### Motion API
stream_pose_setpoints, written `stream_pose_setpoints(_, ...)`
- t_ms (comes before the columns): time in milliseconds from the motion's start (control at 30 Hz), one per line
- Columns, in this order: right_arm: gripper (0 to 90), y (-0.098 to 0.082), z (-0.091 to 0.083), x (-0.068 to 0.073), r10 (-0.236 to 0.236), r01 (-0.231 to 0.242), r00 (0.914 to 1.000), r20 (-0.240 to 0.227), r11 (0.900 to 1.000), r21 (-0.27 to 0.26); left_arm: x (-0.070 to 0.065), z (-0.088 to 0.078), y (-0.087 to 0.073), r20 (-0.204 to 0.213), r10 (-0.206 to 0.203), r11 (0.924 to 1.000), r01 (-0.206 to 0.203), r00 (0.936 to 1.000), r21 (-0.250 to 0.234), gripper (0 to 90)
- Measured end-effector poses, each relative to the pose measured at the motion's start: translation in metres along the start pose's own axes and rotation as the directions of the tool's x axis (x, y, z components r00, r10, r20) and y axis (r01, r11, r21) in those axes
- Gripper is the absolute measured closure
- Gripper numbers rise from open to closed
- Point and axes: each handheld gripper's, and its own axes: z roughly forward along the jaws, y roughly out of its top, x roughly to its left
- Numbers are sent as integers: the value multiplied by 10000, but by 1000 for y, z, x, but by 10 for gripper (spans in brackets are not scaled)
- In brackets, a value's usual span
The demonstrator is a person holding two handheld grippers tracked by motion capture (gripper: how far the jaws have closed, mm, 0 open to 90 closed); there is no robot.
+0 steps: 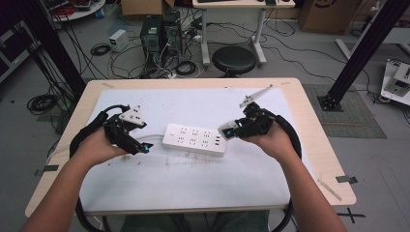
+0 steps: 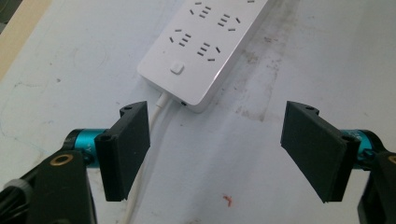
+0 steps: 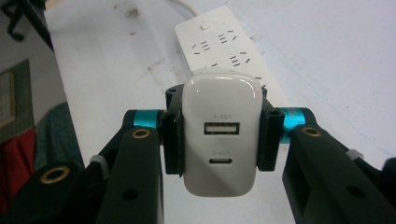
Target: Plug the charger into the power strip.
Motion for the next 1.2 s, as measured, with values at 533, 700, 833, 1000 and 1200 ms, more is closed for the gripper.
stream_pose_setpoints(533, 634, 59, 57, -20, -1459, 1393, 9893, -36, 9365, 3219, 2, -5, -23, 21, -143, 9982, 142, 9999, 586, 240)
stream_pose_setpoints(700, 634, 72, 81, -20, -2151, 2052, 9763, -243, 8837, 4207, 5, -7, -31, -6, -210, 9963, 209, 9998, 829, 240)
stream_pose_setpoints(833, 634, 79, 96, -21, -2600, 2490, 9648, -402, 8529, 4590, 5, -8, -37, -1, -365, 9962, 364, 9993, 785, 240)
stream_pose_setpoints(1000, 634, 80, 109, -23, -3085, 2916, 9496, -549, 8059, 5152, 6, -7, -38, 6, -277, 9963, 275, 9996, 819, 240)
stream_pose_setpoints(1200, 634, 79, 118, -28, -3076, 2842, 9503, -477, 7948, 5362, 7, -6, -37, 32, -245, 9966, 242, 9997, 781, 240)
